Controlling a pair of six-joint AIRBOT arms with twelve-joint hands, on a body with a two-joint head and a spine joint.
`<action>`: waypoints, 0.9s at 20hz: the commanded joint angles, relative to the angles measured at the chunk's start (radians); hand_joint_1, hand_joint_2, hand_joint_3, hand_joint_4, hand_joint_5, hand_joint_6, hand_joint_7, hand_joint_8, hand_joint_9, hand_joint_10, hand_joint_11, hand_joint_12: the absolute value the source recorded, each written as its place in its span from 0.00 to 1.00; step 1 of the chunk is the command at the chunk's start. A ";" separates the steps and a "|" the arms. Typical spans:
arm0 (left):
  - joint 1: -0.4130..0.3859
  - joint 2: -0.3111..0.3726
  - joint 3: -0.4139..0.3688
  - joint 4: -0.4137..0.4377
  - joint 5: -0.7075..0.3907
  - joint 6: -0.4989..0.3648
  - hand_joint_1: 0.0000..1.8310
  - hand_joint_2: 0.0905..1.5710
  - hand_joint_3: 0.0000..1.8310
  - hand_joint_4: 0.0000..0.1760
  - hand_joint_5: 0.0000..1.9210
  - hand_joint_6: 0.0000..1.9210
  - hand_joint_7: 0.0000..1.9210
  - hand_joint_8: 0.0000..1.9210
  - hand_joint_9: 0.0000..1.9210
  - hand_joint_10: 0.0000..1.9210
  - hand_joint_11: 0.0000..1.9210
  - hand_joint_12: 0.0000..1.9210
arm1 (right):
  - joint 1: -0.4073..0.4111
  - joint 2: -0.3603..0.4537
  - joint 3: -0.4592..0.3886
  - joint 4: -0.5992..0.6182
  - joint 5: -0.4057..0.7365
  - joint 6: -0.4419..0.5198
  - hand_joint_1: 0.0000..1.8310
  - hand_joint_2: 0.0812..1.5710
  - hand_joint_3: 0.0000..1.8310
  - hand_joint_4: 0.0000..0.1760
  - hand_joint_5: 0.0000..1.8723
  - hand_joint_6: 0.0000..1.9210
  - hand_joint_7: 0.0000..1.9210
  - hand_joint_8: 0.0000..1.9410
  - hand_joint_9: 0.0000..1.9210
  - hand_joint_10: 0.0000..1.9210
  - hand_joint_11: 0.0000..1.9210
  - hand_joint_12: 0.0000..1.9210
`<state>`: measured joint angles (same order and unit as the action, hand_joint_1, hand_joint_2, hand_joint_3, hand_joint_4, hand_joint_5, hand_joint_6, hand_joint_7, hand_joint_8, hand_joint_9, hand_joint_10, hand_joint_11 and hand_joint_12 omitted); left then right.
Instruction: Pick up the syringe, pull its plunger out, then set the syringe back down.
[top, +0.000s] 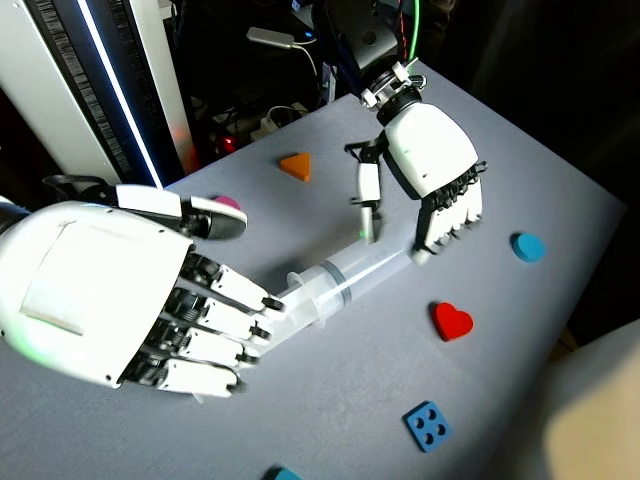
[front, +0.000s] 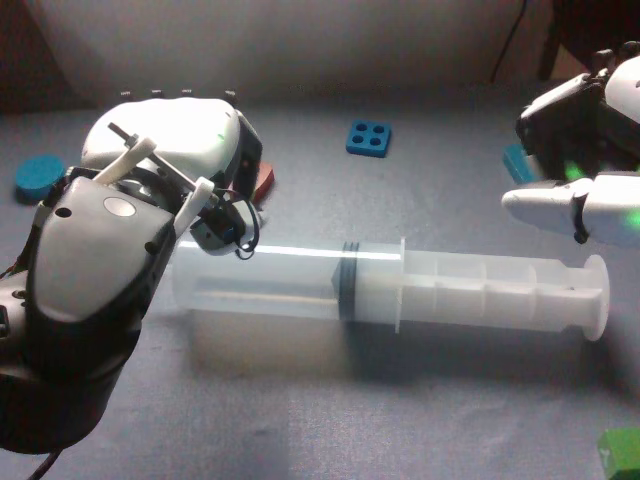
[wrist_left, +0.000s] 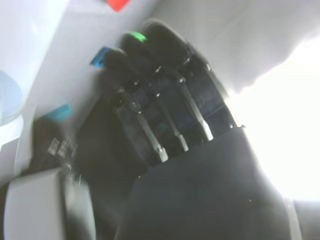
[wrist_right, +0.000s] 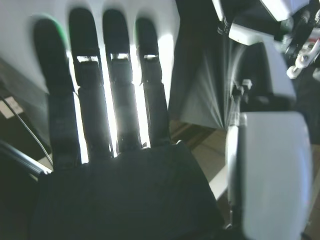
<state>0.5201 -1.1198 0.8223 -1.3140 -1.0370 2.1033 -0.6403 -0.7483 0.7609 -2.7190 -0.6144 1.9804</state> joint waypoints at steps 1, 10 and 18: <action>-0.008 -0.002 -0.003 0.084 -0.056 0.000 0.54 0.73 0.00 0.00 0.46 1.00 0.50 1.00 0.54 1.00 0.51 1.00 | 0.007 0.002 -0.001 -0.026 -0.116 0.002 0.34 0.77 0.01 0.00 0.49 1.00 0.57 1.00 0.71 1.00 0.83 1.00; -0.042 0.004 0.011 0.111 -0.054 -0.026 0.65 0.75 0.00 0.00 0.65 1.00 0.72 1.00 0.76 1.00 0.80 1.00 | 0.006 0.003 -0.001 -0.026 -0.117 -0.001 0.36 0.93 0.00 1.00 0.70 1.00 0.77 1.00 0.86 1.00 0.94 1.00; -0.082 0.025 0.020 0.111 -0.034 -0.023 0.64 0.76 0.01 0.00 0.65 1.00 0.73 1.00 0.77 1.00 0.79 1.00 | 0.002 0.004 0.000 -0.101 -0.171 0.028 0.37 0.92 0.00 1.00 0.68 1.00 0.76 1.00 0.84 1.00 0.93 1.00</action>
<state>0.4526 -1.0985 0.8394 -1.2842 -1.0233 2.0781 -0.6422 -0.7475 0.7609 -2.7853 -0.6613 1.9987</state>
